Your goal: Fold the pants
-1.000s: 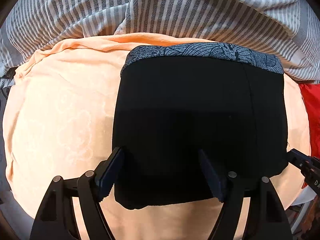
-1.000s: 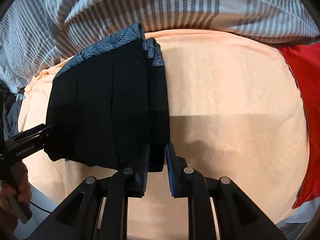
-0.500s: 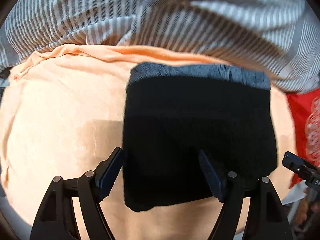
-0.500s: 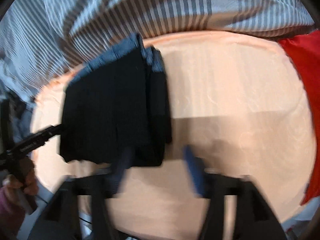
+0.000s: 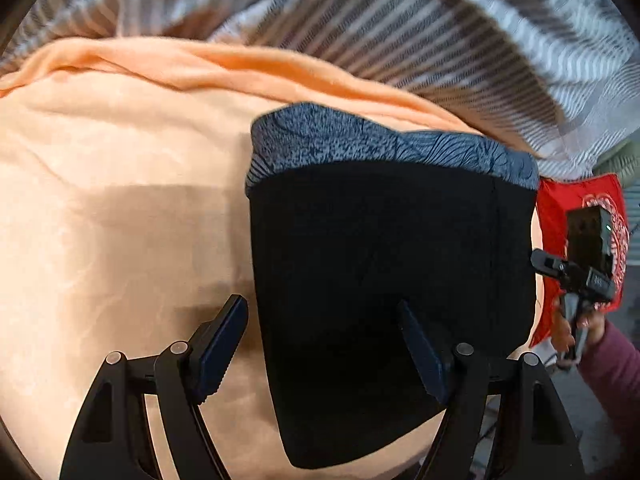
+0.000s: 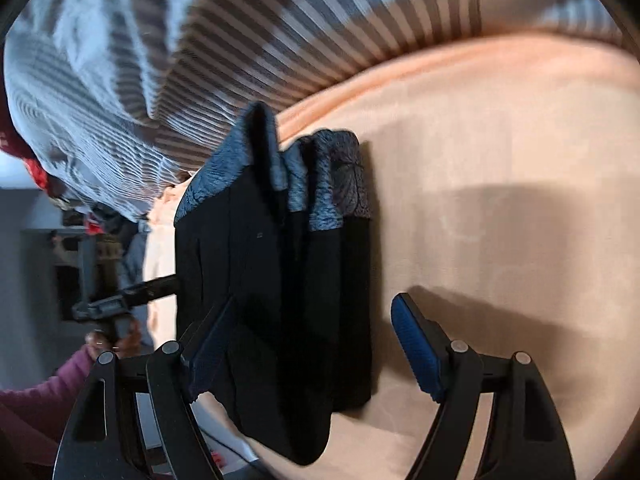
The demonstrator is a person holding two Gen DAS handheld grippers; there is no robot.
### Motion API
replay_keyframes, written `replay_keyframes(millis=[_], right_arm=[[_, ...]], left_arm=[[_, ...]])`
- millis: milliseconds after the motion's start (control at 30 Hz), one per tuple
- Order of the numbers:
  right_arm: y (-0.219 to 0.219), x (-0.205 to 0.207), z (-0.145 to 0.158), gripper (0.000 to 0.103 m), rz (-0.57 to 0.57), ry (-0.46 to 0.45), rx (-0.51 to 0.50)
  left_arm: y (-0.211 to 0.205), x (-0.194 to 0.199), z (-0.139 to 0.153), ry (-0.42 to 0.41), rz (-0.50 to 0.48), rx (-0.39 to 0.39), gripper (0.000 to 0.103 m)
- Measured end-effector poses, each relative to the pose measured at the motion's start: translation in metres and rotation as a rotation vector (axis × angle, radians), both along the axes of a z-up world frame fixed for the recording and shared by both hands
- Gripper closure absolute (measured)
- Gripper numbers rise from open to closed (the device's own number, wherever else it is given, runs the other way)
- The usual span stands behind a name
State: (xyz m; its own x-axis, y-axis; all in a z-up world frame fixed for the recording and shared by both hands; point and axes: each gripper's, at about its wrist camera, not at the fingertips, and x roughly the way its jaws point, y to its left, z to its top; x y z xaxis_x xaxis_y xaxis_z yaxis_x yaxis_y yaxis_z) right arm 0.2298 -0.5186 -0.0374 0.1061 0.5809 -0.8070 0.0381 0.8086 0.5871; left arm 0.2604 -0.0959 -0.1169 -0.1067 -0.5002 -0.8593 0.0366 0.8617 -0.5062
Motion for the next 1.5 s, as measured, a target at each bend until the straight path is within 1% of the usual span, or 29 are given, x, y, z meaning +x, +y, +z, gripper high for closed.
replay_keyframes(millis=[100, 133, 167, 233, 333, 367, 400, 433, 500, 567, 667, 867, 933, 1000, 1067, 1133, 1233, 1300, 1333, 1367, 1400, 1500], right_arm=[[0.000, 0.004, -0.015, 0.021, 0.009, 0.029, 0.088], [0.002, 0.006, -0.020, 0.021, 0.015, 0.037, 0.130], [0.004, 0.007, -0.022, 0.021, 0.021, 0.040, 0.149], [0.010, 0.010, -0.026, 0.020, 0.031, 0.039, 0.166], [0.019, 0.013, -0.031, 0.019, 0.019, 0.052, 0.170], [0.023, 0.014, -0.032, 0.021, 0.006, 0.061, 0.161], [0.024, 0.014, -0.031, 0.026, -0.005, 0.071, 0.148], [0.025, 0.014, -0.030, 0.030, -0.015, 0.083, 0.133], [0.028, 0.011, -0.025, 0.046, -0.028, 0.089, 0.128], [0.029, 0.008, -0.015, 0.051, -0.037, 0.080, 0.138], [0.034, -0.002, 0.004, 0.055, -0.035, 0.055, 0.178], [0.032, -0.037, 0.040, 0.055, -0.028, 0.048, 0.211], [0.023, -0.053, 0.048, 0.055, -0.024, 0.052, 0.215], [0.021, -0.068, 0.052, 0.055, -0.020, 0.056, 0.220], [0.019, -0.082, 0.049, 0.055, -0.019, 0.065, 0.223], [0.006, -0.096, 0.044, 0.055, -0.018, 0.072, 0.208], [0.005, -0.107, 0.029, 0.055, -0.028, 0.081, 0.179], [0.003, -0.111, 0.015, 0.052, -0.029, 0.082, 0.131], [0.002, -0.114, 0.009, 0.051, -0.029, 0.069, 0.096], [-0.003, -0.116, 0.005, 0.049, -0.034, 0.060, 0.088], [-0.003, -0.116, 0.004, 0.046, -0.047, 0.049, 0.080], [-0.001, -0.121, 0.006, 0.039, -0.073, 0.026, 0.021]], left_arm=[[-0.001, 0.002, -0.008, 0.011, -0.006, -0.035, 0.025], [-0.003, 0.003, -0.010, 0.014, -0.008, -0.044, 0.023], [-0.006, 0.004, -0.013, 0.017, -0.008, -0.048, 0.016], [-0.013, 0.004, -0.020, 0.023, -0.013, -0.058, 0.015], [-0.022, 0.010, -0.025, 0.020, 0.010, -0.061, 0.015], [-0.024, 0.010, -0.024, 0.013, 0.022, -0.050, 0.015], [-0.027, 0.009, -0.020, 0.002, 0.037, -0.038, 0.016], [-0.029, 0.006, -0.014, -0.016, 0.044, -0.030, 0.021], [-0.034, 0.000, 0.000, -0.049, 0.037, -0.001, 0.026], [-0.038, -0.005, 0.016, -0.079, 0.034, 0.016, 0.032], [-0.038, -0.015, 0.042, -0.109, 0.041, 0.006, 0.032], [-0.055, -0.049, 0.083, -0.114, 0.027, 0.029, 0.032], [-0.064, -0.068, 0.093, -0.111, 0.024, 0.040, 0.032], [-0.072, -0.083, 0.095, -0.108, 0.026, 0.048, 0.032], [-0.067, -0.095, 0.089, -0.096, 0.042, 0.048, 0.032], [-0.069, -0.104, 0.079, -0.077, 0.061, 0.050, 0.032], [-0.072, -0.108, 0.056, -0.071, 0.073, 0.101, 0.032], [-0.069, -0.112, 0.040, -0.080, 0.091, 0.135, 0.032], [-0.067, -0.114, 0.037, -0.082, 0.109, 0.118, 0.028], [-0.065, -0.114, 0.036, -0.084, 0.119, 0.119, 0.020], [-0.064, -0.115, 0.036, -0.095, 0.125, 0.133, 0.017], [-0.063, -0.117, 0.040, -0.124, 0.118, 0.169, 0.017]])
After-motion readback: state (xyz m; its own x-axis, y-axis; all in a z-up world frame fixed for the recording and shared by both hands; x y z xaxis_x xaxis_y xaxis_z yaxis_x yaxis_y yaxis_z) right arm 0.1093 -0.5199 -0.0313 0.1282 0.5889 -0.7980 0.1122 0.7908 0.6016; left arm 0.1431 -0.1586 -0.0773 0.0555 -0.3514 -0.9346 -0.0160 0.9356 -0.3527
